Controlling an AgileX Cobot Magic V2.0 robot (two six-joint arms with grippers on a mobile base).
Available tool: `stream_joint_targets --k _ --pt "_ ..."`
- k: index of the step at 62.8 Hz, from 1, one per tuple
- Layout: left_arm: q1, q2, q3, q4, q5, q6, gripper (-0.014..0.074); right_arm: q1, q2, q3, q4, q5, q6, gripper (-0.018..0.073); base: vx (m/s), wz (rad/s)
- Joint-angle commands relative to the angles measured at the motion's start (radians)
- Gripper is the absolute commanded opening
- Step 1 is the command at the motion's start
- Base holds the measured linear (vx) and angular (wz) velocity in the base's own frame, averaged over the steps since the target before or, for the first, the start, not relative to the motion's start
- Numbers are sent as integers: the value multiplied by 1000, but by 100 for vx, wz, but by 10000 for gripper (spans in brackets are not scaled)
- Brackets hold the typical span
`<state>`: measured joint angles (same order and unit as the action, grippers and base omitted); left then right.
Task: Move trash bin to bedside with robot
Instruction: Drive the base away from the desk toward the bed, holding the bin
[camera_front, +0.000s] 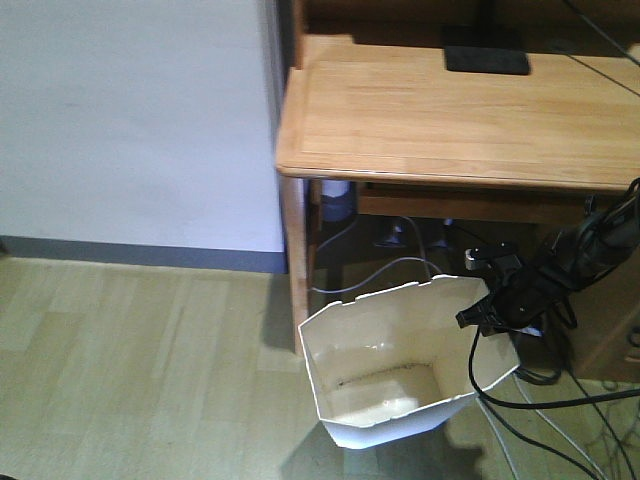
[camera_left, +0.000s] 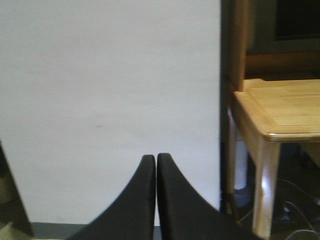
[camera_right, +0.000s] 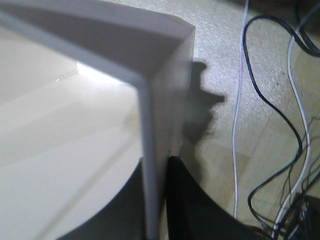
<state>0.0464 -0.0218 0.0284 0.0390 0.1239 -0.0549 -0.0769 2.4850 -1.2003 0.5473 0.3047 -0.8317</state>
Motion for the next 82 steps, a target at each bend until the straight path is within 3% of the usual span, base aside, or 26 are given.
stream_joint_targets --k 1,82 --pt "0 -4 -21 -5 -73 -4 -6 2 -86 -18 47 42 0 -5 -3 41" --pt "0 -4 -21 -5 -73 -4 -6 2 -86 -18 47 42 0 -5 0 44"
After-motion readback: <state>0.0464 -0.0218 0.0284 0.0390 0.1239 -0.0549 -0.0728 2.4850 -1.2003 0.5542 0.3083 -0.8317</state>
